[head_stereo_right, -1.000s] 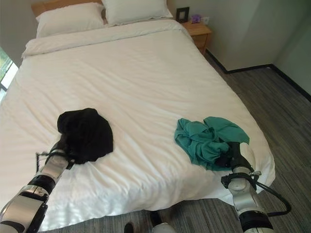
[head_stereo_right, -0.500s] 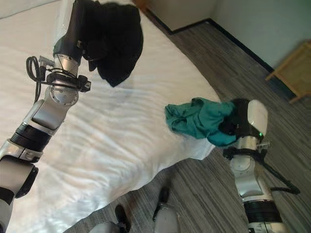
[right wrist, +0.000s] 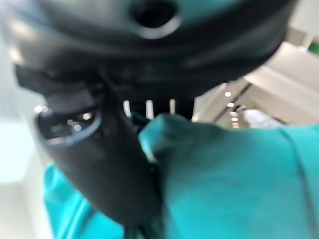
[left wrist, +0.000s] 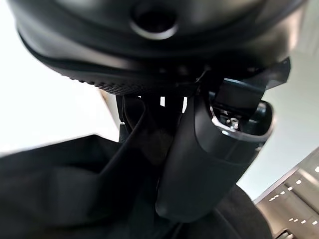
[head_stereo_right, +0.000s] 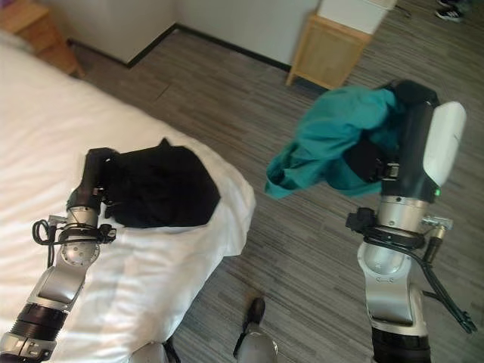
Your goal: Pick up bed clothes into laundry basket.
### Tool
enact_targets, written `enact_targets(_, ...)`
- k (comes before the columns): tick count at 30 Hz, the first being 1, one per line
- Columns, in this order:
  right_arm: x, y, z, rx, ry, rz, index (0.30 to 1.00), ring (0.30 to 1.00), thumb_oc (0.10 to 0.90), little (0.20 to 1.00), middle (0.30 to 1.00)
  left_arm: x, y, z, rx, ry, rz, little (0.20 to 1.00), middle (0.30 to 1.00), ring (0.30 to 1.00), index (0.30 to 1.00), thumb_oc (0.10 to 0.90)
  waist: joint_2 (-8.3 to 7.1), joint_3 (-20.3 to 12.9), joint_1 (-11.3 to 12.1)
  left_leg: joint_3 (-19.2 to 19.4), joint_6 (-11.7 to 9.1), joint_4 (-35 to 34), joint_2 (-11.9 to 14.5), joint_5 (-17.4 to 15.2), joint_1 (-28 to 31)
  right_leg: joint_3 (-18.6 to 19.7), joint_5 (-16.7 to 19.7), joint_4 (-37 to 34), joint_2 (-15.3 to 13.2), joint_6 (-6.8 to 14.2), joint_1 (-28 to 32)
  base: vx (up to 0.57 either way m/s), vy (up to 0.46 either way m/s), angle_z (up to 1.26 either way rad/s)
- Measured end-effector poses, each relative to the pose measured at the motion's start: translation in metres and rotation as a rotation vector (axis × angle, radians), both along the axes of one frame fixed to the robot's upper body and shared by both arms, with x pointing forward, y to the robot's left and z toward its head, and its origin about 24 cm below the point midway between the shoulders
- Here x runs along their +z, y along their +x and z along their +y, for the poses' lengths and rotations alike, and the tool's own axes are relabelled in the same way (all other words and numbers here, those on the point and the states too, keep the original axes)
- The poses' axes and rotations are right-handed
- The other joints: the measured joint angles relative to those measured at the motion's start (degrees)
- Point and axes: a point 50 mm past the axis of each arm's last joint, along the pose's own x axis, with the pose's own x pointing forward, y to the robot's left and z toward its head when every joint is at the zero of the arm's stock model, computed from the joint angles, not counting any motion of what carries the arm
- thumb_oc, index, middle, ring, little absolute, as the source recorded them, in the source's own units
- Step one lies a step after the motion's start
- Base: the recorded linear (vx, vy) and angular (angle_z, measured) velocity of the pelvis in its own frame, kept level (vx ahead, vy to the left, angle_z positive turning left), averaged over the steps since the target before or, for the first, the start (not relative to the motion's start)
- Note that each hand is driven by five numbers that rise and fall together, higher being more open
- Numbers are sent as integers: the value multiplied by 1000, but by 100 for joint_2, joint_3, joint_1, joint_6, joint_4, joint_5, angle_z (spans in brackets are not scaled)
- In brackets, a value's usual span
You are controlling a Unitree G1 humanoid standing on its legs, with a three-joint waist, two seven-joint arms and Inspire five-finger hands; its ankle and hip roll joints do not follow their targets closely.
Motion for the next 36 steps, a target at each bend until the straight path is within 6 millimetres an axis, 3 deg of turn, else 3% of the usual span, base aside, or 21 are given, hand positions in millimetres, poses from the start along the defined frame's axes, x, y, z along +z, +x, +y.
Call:
enact_targets(2, -7, 16, -7, 5, 22, 67, 300, 300, 400, 300, 300, -2, 7, -22, -43, -39, -14, 300, 300, 300, 300, 400, -37, 28, 226, -1886, 79, 625, -149, -588, 50, 697, -328, 561, 120, -278, -196, 114, -379, -130)
enact_targets(3, -10, 35, -2, 28, 26, 119, 300, 300, 400, 300, 300, -3, 5, -22, -46, -39, -12, 300, 300, 300, 300, 400, -59, 30, 215, -2281, 128, 788, -292, -417, 214, 900, -409, 695, 281, -389, -256, 98, -299, -178)
enact_targets(4, -14, 44, 5, 47, 5, 167, 300, 300, 400, 300, 300, 2, 6, -25, -57, -40, -31, 300, 300, 300, 300, 400, -213, 104, 455, -3041, 146, 1462, -395, -754, 78, 1527, -508, 763, 439, -536, -313, 161, -261, -261)
enact_targets(5, -19, 50, 19, 104, -78, 228, 300, 300, 400, 300, 300, 3, 7, -27, -67, -38, -35, 300, 300, 300, 300, 400, -249, 114, 686, -3668, -32, 1734, -852, -1470, 14, 2063, -455, 580, 537, -611, -207, 136, -176, -232)
enact_targets(8, -37, 47, 19, 105, -113, 321, 300, 300, 400, 300, 300, 23, 18, -41, -119, -34, -98, 300, 300, 300, 300, 400, -204, 91, 402, -3500, 61, 1719, -1516, -1599, -777, 1656, -383, 157, 622, -607, 175, 181, -123, -94)
enact_targets(10, -53, 48, 11, 52, -143, 407, 300, 300, 400, 300, 300, 35, 31, -52, -157, -25, -119, 300, 300, 300, 300, 400, -17, -17, 267, -3032, 484, 1132, -1992, -1328, -1367, 1352, -388, 215, 738, -625, 204, 219, -153, -45)
enact_targets(12, -72, 50, 8, 23, -159, 495, 300, 300, 400, 300, 300, 37, 38, -55, -164, -4, -114, 300, 300, 300, 300, 400, 205, -107, 292, -3059, 538, 1145, -1942, -1275, -1648, 1408, -586, 369, 1058, -633, 173, 296, -110, -65)
enact_targets(13, -81, 53, 9, 21, -167, 540, 300, 300, 400, 300, 300, 38, 45, -52, -150, 10, -105, 300, 300, 300, 300, 400, 340, -121, 422, -2873, 500, 1271, -1654, -1188, -1784, 1358, -1199, 1589, 1210, -583, -245, 443, -5, -44)
enact_targets(14, -89, 55, 11, 25, -183, 595, 300, 300, 400, 300, 300, 48, 54, -47, -134, 51, -116, 300, 300, 300, 300, 400, 9, -54, 358, -2633, 144, 1836, -1832, -1353, -2046, 1589, -1955, 1723, 1072, -710, 105, 357, 17, -5)
enact_targets(15, -90, 57, 10, 15, -183, 606, 300, 300, 400, 300, 300, 49, 55, -46, -122, 49, -116, 300, 300, 300, 300, 400, 90, 20, 331, -2485, 56, 2115, -1760, -1396, -2261, 1669, -1818, 1352, 1159, -669, 309, 385, 54, 17)
enact_targets(19, -92, 57, 12, 14, -188, 622, 300, 300, 400, 300, 300, 43, 56, -38, -90, 52, -79, 300, 300, 300, 300, 400, 37, 121, 736, -1814, 435, 865, -1856, -1044, -2263, 1919, -1472, 331, 1014, -638, 1063, 469, 82, -24)
enact_targets(22, -101, 48, 14, 27, -180, 639, 300, 300, 400, 300, 300, 24, 49, -24, -43, 69, -11, 300, 300, 300, 300, 400, -193, 97, 750, -1555, 995, 574, -1880, -715, -1860, 1818, -2009, 99, 855, -467, 1926, 533, 105, 6)
enact_targets(24, -102, 47, 15, 21, -189, 637, 300, 300, 400, 300, 300, 14, 44, -11, 5, 72, 35, 300, 300, 300, 300, 400, -418, 67, 717, -1526, 1483, 488, -2156, -558, -1623, 1822, -2282, 849, 664, -195, 1819, 317, 91, 2)
enact_targets(26, -100, 46, 11, 0, -192, 635, 300, 300, 400, 300, 300, 9, 43, -10, 7, 77, 71, 300, 300, 300, 300, 400, -424, 68, 651, -1704, 1598, 75, -2269, -401, -1302, 1653, -2434, 2232, 453, 303, 1219, 285, 127, 25)
enact_targets(27, -97, 46, 8, -12, -191, 626, 300, 300, 400, 300, 300, 9, 43, -10, 7, 77, 73, 300, 300, 300, 300, 400, -430, 71, 647, -1809, 1687, 17, -2330, -533, -1189, 1670, -2346, 2737, 380, 506, 1015, 381, 143, 22)
enact_targets(28, -94, 45, 5, -32, -193, 612, 300, 300, 400, 300, 300, 9, 43, -11, 7, 75, 72, 300, 300, 300, 300, 400, -456, 100, 655, -1932, 1714, -11, -2430, -681, -1017, 1644, -1704, 3911, 204, 999, 607, 491, 83, 69)
enact_targets(29, -88, 38, 0, -58, -186, 586, 300, 300, 400, 300, 300, 8, 43, -17, -8, 64, 71, 300, 300, 300, 300, 400, -303, 246, 469, -2446, 1812, -45, -2479, -940, -637, 1520, -1642, 5236, 102, 774, 138, 619, -21, 125)
enact_targets(30, -74, 35, -4, -76, -173, 521, 300, 300, 400, 300, 300, 14, 46, -25, -27, 50, 48, 300, 300, 300, 300, 400, 193, 560, 314, -2877, 1738, -82, -2185, -1036, -242, 1144, -2159, 5891, 96, 80, -716, 491, -72, 124)
enact_targets(31, -70, 35, -3, -73, -174, 509, 300, 300, 400, 300, 300, 18, 47, -24, -26, 48, 36, 300, 300, 300, 300, 400, 250, 659, 316, -2832, 1627, -83, -2133, -1022, -63, 1105, -2204, 5734, 71, 66, -1039, 419, -101, 80)
enact_targets(35, -73, 33, -1, -64, -181, 517, 300, 300, 400, 300, 300, 27, 47, -29, -37, 76, -7, 300, 300, 300, 300, 400, 191, 724, -31, -3334, 1335, -49, -2042, -1230, 598, 1477, -2155, 3900, 204, 29, -1818, 396, -143, 102)
enact_targets(36, -74, 33, 0, -60, -183, 516, 300, 300, 400, 300, 300, 26, 47, -30, -38, 82, -7, 300, 300, 300, 300, 400, -6, 680, -119, -3432, 1046, -36, -2048, -1420, 1018, 1542, -1671, 2643, 275, -3, -1935, 785, -311, 157)
